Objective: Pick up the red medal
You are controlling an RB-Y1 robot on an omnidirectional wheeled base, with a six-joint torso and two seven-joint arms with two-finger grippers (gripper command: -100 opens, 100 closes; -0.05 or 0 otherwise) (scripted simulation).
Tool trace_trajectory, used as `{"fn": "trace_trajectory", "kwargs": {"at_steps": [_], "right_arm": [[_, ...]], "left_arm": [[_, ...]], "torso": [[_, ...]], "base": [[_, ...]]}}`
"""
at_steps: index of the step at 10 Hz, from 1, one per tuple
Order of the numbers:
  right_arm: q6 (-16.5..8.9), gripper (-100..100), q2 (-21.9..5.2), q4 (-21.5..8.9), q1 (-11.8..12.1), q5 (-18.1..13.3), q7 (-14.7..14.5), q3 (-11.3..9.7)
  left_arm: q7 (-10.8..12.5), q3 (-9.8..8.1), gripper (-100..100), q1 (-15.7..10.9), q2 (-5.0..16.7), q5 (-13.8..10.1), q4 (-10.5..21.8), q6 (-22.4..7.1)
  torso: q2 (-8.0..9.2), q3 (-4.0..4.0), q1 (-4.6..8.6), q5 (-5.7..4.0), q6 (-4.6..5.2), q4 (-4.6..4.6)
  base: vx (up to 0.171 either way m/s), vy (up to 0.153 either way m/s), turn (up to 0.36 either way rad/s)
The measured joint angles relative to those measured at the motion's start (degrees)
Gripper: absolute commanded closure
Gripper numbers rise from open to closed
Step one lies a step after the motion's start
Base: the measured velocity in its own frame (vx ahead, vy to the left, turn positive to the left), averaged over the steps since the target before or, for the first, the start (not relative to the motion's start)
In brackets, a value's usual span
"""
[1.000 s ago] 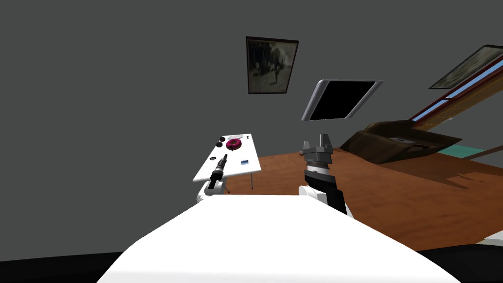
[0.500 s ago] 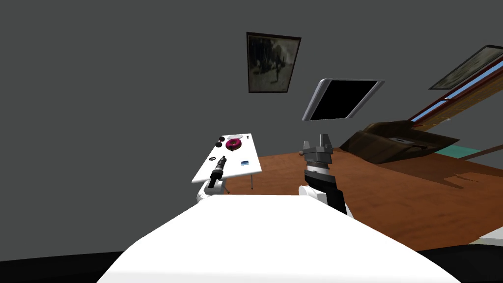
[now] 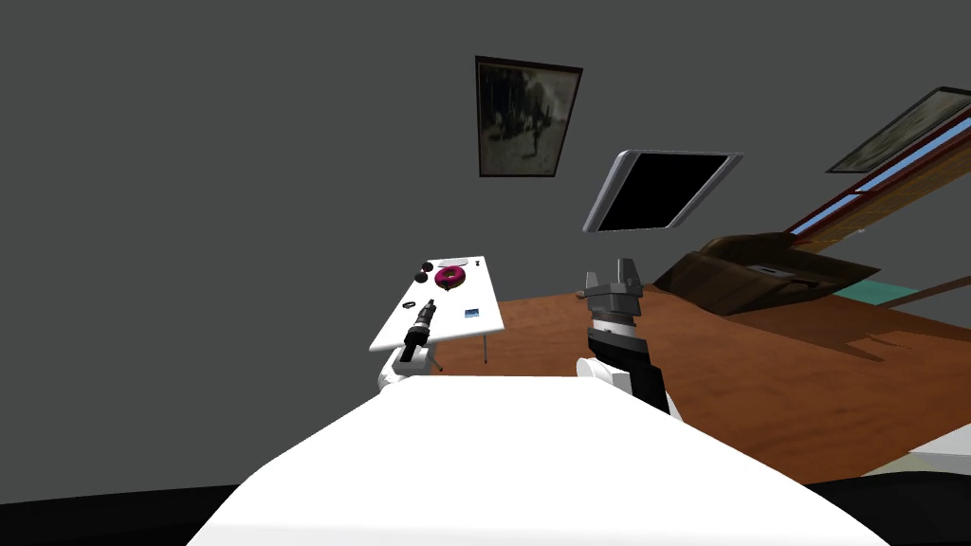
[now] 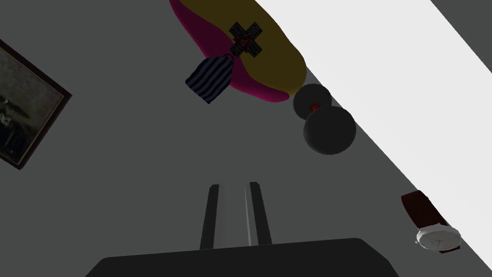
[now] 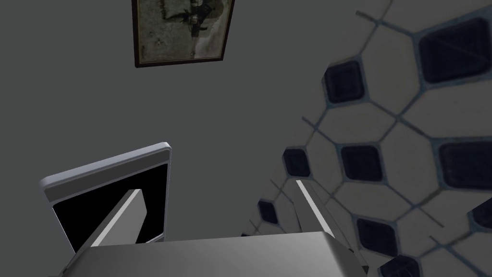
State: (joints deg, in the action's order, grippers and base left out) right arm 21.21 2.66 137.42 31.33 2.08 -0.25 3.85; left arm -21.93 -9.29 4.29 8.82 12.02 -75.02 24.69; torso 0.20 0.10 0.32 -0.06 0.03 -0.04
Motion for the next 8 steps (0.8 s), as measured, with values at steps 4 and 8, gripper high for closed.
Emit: {"fn": "trace_trajectory", "kwargs": {"at_steps": [4, 8], "right_arm": [[0.0, 0, 0.0, 0.0, 0.0, 0.0, 0.0, 0.0], [0.0, 0, 0.0, 0.0, 0.0, 0.0, 0.0, 0.0]], "left_arm": [[-1.5, -2.77, -100, -2.4, 3.3, 0.9, 1.8, -3.6], [-2.3, -5.37, -100, -4.2, 7.4, 1.6, 3.7, -6.5]], "torso": [[0.1, 0.08, 0.28, -0.07, 0.01, -0.05], [-0.12, -0.05, 0.13, -0.05, 0.01, 0.0]], "base": [[-0.127, -0.145, -0.046], [-0.057, -0.106, -0.056]]}}
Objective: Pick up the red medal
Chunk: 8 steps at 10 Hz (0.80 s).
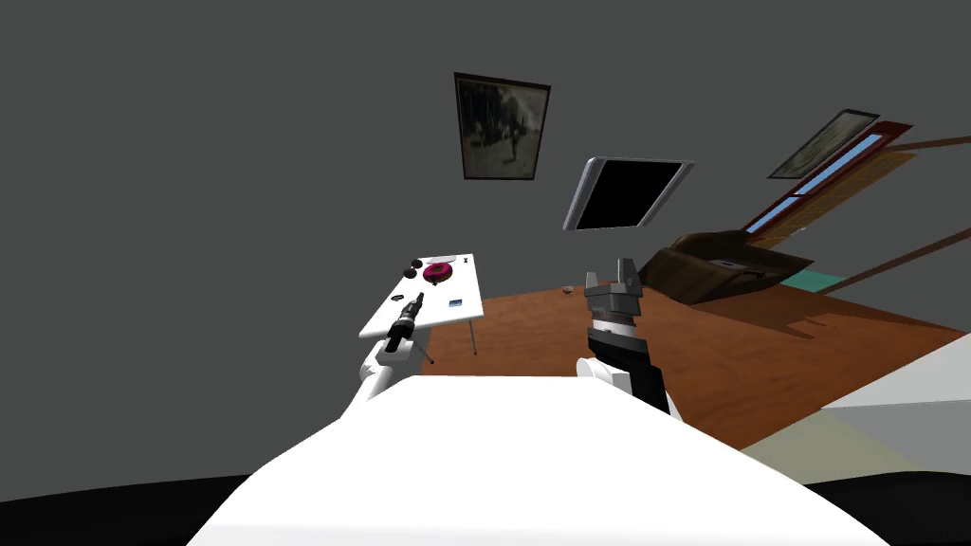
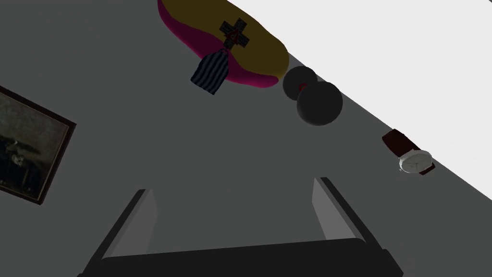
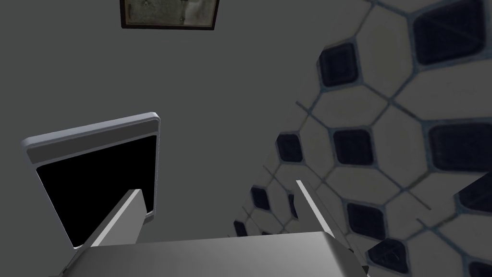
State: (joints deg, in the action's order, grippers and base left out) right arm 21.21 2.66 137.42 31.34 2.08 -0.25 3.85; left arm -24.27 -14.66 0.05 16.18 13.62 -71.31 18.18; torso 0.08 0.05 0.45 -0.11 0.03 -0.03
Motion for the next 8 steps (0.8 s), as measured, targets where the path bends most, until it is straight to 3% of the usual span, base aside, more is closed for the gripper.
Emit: {"fn": "trace_trajectory", "kwargs": {"at_steps": [3, 5, 8], "right_arm": [[0.0, 0, 0.0, 0.0, 0.0, 0.0, 0.0, 0.0], [0.0, 0, 0.0, 0.0, 0.0, 0.0, 0.0, 0.0], [0.0, 0, 0.0, 0.0, 0.0, 0.0, 0.0, 0.0]], "left_arm": [[-1.7, -2.1, -100, -2.6, 2.2, 1.1, 0.9, -4.0], [-2.5, -3.49, -100, -4.6, 4.9, 1.6, 2.5, -6.4], [-3.0, -4.63, -100, -6.1, 6.7, 2.7, 3.2, -10.2]], "torso": [[0.06, 0.03, 0.19, -0.03, 0.02, -0.01], [0.13, 0.08, 0.19, -0.04, 0.01, -0.03], [-0.08, -0.04, -0.26, 0.06, -0.01, 0.02]], "base": [[-0.074, -0.146, -0.079], [-0.081, -0.127, -0.085], [-0.016, -0.029, -0.101]]}}
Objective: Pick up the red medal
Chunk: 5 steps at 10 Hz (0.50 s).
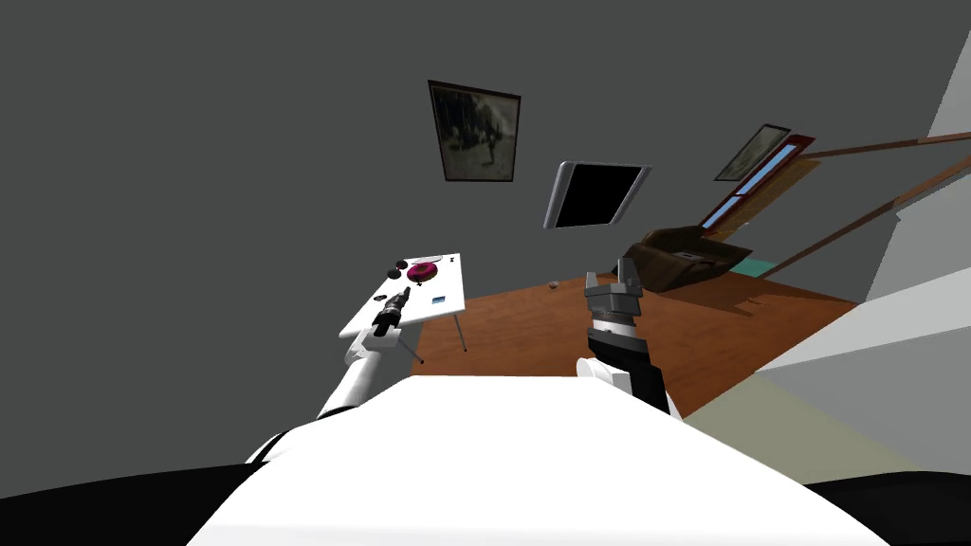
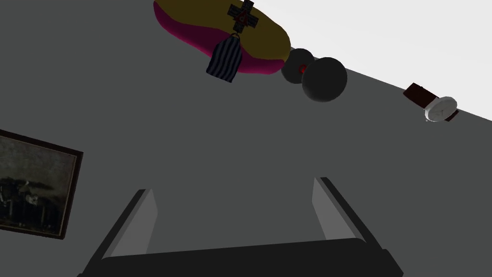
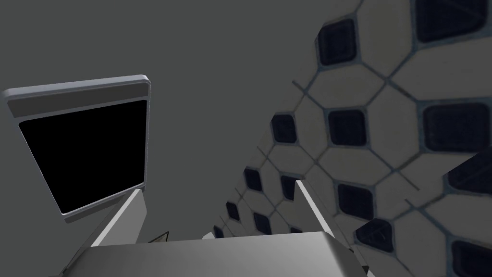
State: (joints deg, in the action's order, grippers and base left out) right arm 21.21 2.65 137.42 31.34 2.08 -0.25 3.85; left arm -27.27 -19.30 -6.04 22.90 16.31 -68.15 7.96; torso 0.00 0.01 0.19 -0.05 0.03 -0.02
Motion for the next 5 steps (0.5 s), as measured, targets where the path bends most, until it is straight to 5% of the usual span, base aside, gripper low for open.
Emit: {"fn": "trace_trajectory", "kwargs": {"at_steps": [5], "right_arm": [[0.0, 0, 0.0, 0.0, 0.0, 0.0, 0.0, 0.0]], "left_arm": [[0.9, -0.14, -100, -3.3, 0.6, 2.0, 2.4, -6.1]], "torso": [[-0.34, -0.2, -0.37, 0.1, -0.01, 0.08]], "base": [[0.054, 0.053, -0.089]]}}
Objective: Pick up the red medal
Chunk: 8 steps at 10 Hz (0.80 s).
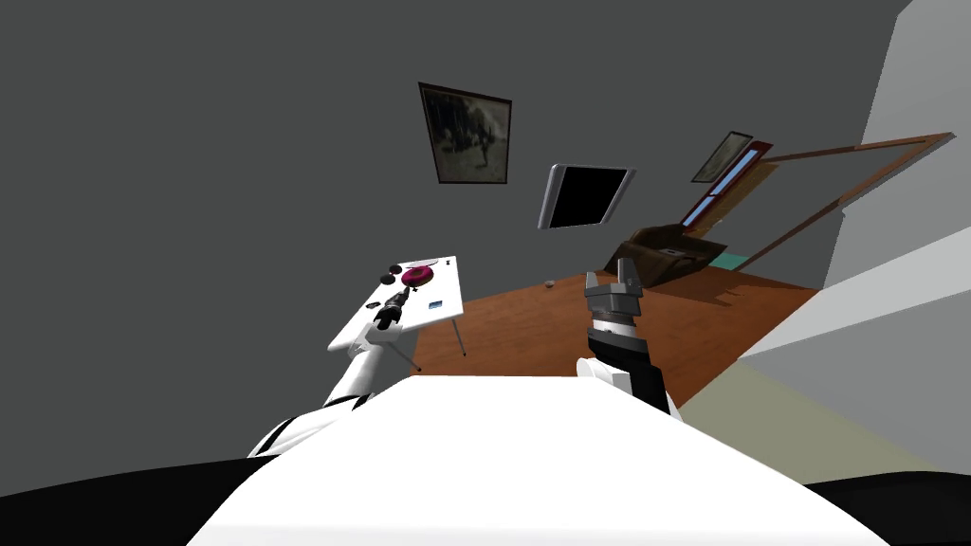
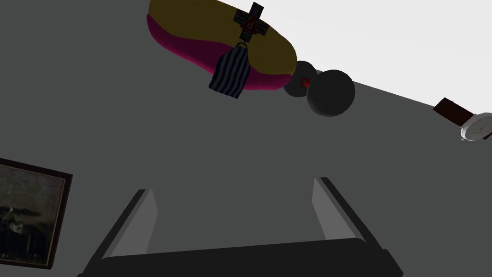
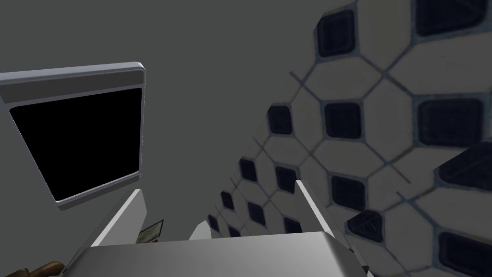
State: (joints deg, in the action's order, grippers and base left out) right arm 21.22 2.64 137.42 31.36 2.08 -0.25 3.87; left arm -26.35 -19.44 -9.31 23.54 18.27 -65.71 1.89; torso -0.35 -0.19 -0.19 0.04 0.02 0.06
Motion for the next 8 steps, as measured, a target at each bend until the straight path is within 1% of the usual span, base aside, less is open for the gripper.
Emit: {"fn": "trace_trajectory", "kwargs": {"at_steps": [2, 6, 8], "right_arm": [[0.0, 0, 0.0, 0.0, 0.0, 0.0, 0.0, 0.0], [0.0, 0, 0.0, 0.0, 0.0, 0.0, 0.0, 0.0], [0.0, 0, 0.0, 0.0, 0.0, 0.0, 0.0, 0.0]], "left_arm": [[0.7, 0.22, -100, -1.1, -0.1, 0.7, 0.7, -2.3], [2.0, 0.24, -100, -3.8, -0.3, 2.3, 3.5, -6.2], [2.8, 0.53, -100, -4.6, -0.5, 2.8, 4.0, -8.3]], "torso": [[-0.07, -0.04, -0.07, 0.01, 0.0, 0.01], [-0.08, -0.05, -0.11, 0.02, -0.01, 0.02], [-0.04, -0.03, -0.02, 0.01, -0.01, 0.01]], "base": [[0.081, 0.078, -0.09], [0.072, 0.085, -0.079], [0.082, 0.077, -0.091]]}}
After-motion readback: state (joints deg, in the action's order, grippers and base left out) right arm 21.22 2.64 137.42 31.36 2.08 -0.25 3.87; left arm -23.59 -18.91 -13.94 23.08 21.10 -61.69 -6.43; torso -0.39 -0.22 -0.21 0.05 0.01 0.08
